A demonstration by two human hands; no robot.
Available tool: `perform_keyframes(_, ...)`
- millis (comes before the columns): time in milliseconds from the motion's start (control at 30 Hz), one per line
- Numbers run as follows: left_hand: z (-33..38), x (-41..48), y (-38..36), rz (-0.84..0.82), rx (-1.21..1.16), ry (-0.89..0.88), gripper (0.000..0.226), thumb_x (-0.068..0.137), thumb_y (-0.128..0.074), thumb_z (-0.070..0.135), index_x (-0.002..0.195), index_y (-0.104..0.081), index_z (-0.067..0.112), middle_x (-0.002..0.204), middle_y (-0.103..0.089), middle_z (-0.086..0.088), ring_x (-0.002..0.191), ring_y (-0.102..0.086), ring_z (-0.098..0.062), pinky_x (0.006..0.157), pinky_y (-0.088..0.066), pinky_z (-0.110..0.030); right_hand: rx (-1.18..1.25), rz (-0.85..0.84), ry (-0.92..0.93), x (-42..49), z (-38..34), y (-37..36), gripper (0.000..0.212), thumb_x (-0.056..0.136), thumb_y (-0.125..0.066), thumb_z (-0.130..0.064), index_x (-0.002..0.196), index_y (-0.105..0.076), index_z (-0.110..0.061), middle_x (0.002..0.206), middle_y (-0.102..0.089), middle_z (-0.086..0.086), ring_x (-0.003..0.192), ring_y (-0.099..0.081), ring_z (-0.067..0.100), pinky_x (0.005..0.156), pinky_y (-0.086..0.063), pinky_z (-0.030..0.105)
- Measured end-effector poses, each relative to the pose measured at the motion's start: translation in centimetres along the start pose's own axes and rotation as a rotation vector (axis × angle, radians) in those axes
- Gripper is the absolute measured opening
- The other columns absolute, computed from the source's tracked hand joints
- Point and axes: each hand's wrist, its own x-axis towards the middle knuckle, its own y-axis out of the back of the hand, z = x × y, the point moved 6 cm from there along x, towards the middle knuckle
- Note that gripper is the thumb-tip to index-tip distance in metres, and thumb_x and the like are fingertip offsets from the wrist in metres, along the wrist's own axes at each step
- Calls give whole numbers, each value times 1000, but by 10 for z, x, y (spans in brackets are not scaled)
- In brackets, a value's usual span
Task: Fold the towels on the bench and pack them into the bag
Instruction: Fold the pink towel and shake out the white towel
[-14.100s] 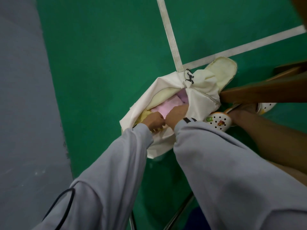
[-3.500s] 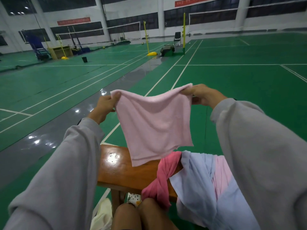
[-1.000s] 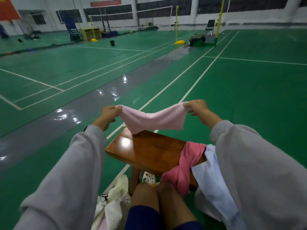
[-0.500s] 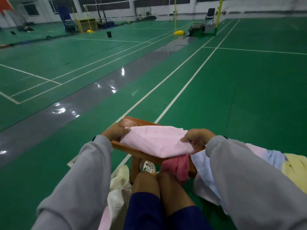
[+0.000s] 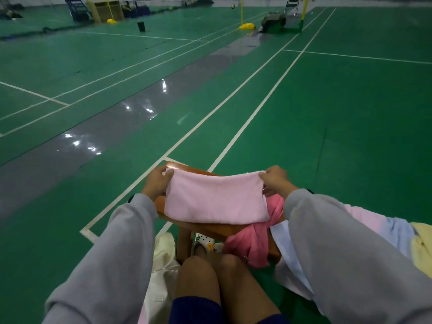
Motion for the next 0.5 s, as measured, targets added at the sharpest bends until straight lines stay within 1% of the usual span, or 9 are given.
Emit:
perform_keyframes(67, -1, 13, -6, 3, 7, -9, 28, 102, -52, 31, 121, -66, 15, 106, -66, -10, 99, -62, -34, 85, -57, -47, -51, 5, 7, 14, -1, -3, 22, 95, -55, -17, 90, -65, 1, 84, -70, 21, 56, -72, 32, 45, -58, 36)
perform_keyframes(100, -1, 19, -8, 13, -1, -7, 27, 102, -51, 31, 119, -66, 16, 105, -65, -9, 99, -62, -33, 88, -56, -49, -71, 9, 2, 20, -1, -3, 23, 96, -55, -19, 90, -65, 0, 85, -70, 20, 57, -72, 32, 46, -58, 36)
perform_keyframes(167, 6, 26, -12, 30, -22, -15, 21, 103, -51, 26, 114, -66, 15, 102, -65, -8, 95, -60, -30, 86, -53, -42, -113, 12, 5, 32, -3, -5, 24, 96, -54, -21, 89, -64, -1, 85, -69, 17, 58, -72, 33, 48, -59, 37)
perform_keyframes(233, 7, 34, -17, 32, -40, -12, 17, 104, -50, 23, 107, -65, 15, 99, -65, -7, 90, -58, -26, 81, -48, -36, -162, 29, 6, 42, -3, -6, 24, 95, -55, -21, 86, -65, -2, 82, -69, 16, 58, -71, 33, 53, -62, 42)
perform_keyframes(300, -4, 45, -25, 13, 8, 10, 18, 101, -53, 31, 104, -64, 17, 99, -67, -4, 90, -61, -25, 83, -51, -38, -246, 53, 13, 50, -1, -10, 21, 91, -57, -19, 82, -65, -2, 83, -71, 17, 62, -72, 33, 62, -63, 45)
perform_keyframes(333, -19, 55, -32, -16, 42, 36, 20, 98, -56, 36, 104, -64, 20, 100, -69, -3, 92, -63, -25, 86, -53, -41, -307, 58, 9, 52, 0, -13, 18, 89, -58, -18, 80, -64, -4, 87, -71, 17, 68, -72, 32, 66, -63, 42)
perform_keyframes(400, -54, 73, -48, -83, 152, 123, 27, 91, -63, 43, 105, -65, 20, 103, -71, -6, 95, -66, -28, 89, -57, -47, -424, 42, 0, 50, 1, -21, 10, 88, -58, -12, 81, -59, -6, 91, -66, 12, 79, -67, 30, 68, -55, 34)
perform_keyframes(467, -62, 67, -56, -131, 297, 192, 38, 92, -68, 41, 114, -64, 10, 112, -70, -11, 101, -65, -33, 93, -55, -45, -489, 16, 12, 50, -2, -35, 2, 89, -56, -9, 87, -56, -8, 90, -58, 9, 83, -60, 31, 69, -46, 32)
perform_keyframes(500, -57, 60, -56, -131, 363, 198, 39, 94, -68, 39, 116, -64, 7, 114, -70, -13, 103, -64, -33, 93, -55, -43, -513, 8, 32, 50, -6, -42, 2, 90, -55, -8, 88, -55, -8, 89, -55, 9, 83, -58, 31, 69, -44, 31)
